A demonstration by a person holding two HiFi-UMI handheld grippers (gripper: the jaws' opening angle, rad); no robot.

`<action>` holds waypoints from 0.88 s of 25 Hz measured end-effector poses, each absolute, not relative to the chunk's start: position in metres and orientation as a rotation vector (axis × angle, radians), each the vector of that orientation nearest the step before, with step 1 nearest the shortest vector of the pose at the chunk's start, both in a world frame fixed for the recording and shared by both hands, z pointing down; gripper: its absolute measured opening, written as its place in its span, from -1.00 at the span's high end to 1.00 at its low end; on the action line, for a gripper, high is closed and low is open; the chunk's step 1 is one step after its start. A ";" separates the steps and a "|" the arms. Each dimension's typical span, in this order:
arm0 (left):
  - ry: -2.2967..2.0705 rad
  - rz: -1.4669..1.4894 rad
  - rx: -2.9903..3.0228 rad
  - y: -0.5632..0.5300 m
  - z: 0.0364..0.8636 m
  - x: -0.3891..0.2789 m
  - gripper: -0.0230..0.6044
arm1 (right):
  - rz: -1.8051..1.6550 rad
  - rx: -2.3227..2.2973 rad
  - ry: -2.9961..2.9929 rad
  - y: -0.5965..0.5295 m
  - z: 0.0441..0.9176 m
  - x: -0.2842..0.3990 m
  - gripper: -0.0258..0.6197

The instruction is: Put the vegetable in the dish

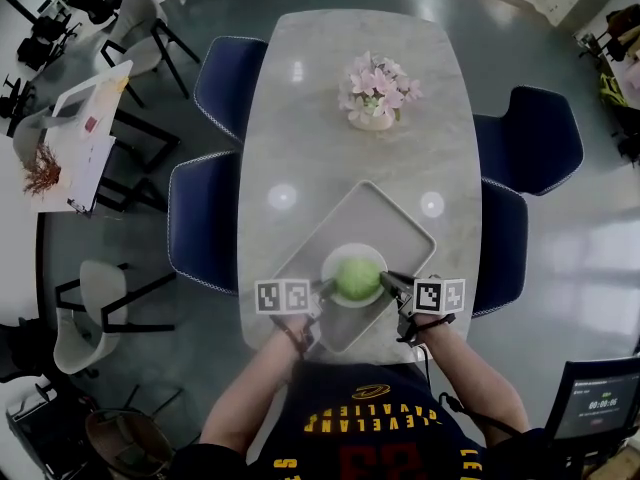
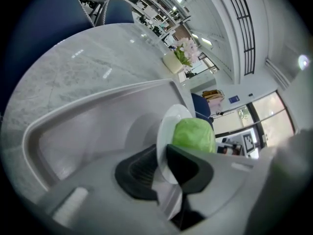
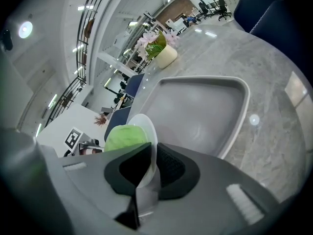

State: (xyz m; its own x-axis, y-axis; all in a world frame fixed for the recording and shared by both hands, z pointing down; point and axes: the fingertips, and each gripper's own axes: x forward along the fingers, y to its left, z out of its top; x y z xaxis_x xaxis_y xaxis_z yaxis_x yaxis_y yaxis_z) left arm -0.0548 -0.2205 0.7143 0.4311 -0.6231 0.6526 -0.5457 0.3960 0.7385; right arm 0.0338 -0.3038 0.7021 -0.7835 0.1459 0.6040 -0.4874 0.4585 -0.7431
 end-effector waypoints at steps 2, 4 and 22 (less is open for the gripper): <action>-1.213 -0.059 1.232 -0.223 0.720 -0.055 0.72 | 1.337 0.285 -2.088 -0.308 0.707 0.033 0.80; -1.211 -0.046 1.219 -0.225 0.725 -0.057 0.72 | 1.328 0.283 -2.078 -0.310 0.711 0.031 0.80; -1.215 0.071 1.174 -0.231 0.748 -0.065 0.68 | 1.237 0.281 -1.989 -0.319 0.733 0.022 0.79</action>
